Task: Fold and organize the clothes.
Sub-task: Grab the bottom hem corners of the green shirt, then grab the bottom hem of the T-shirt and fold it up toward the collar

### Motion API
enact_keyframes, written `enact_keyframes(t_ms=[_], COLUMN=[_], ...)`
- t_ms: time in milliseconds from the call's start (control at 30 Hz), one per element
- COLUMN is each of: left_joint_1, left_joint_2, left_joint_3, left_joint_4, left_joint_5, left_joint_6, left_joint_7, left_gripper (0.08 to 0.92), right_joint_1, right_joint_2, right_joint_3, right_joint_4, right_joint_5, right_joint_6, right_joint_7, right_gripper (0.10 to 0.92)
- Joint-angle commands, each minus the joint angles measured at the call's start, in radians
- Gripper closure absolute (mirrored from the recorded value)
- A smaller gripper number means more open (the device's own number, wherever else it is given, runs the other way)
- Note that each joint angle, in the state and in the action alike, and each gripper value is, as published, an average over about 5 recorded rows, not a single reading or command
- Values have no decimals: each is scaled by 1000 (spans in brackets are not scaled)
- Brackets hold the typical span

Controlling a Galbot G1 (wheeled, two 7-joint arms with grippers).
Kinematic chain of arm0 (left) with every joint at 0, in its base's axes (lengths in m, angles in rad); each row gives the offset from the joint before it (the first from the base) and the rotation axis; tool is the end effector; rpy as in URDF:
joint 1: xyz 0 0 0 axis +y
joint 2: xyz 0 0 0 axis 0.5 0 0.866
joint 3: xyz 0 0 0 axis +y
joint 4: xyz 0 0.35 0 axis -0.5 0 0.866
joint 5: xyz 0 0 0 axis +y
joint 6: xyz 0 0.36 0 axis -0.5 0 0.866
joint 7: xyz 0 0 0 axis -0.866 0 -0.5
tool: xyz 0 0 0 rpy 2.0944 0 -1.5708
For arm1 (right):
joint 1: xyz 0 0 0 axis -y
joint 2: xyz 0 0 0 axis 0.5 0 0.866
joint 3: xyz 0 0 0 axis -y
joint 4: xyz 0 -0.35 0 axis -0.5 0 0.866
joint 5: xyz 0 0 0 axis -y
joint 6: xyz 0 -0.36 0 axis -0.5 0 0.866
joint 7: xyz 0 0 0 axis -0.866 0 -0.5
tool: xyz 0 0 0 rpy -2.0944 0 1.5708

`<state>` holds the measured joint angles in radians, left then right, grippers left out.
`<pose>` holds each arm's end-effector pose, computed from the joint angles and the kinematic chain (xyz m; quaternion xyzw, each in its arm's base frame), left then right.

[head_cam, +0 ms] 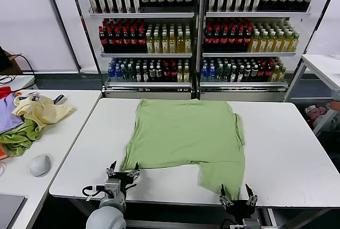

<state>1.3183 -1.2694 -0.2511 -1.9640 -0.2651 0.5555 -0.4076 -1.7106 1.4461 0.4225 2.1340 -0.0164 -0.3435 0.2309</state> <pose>0.2472 -0.0225 -0.3065 0.0146 -0.9669 -0.0681 0.2456 0.1398 0.0108 -0.3129 -0.0412 -0.9733 0.0681 0.2153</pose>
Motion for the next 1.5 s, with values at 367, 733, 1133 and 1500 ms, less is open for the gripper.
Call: enact_keyframes(t_ms=[367,733,1133,1500], left_joint_1=[-12,43,31,-131], left_joint_2=[15,27,80,124], left_joint_3=[0,-3,-40,-10], left_joint_4=[31,-93,-197,-39], left_joint_5=[-99,-108,-107,-155], left_joint_6=[27,-38,-106,-107], left_joint_7=[-10,27,57,80], left_gripper=[545,849,881,880], right_joint_1=[4,-19,48,311], right_joint_2=[-6,-39,-98,-171], right_joint_3=[-2,12,110,121], right_joint_4=[-27,29,128,-21], right_joint_5=[67,91,173,258], right_joint_6=[-15,59,133,105], right_joint_7=[-4,-72,-105,-95], right_gripper=[642,891,893,893])
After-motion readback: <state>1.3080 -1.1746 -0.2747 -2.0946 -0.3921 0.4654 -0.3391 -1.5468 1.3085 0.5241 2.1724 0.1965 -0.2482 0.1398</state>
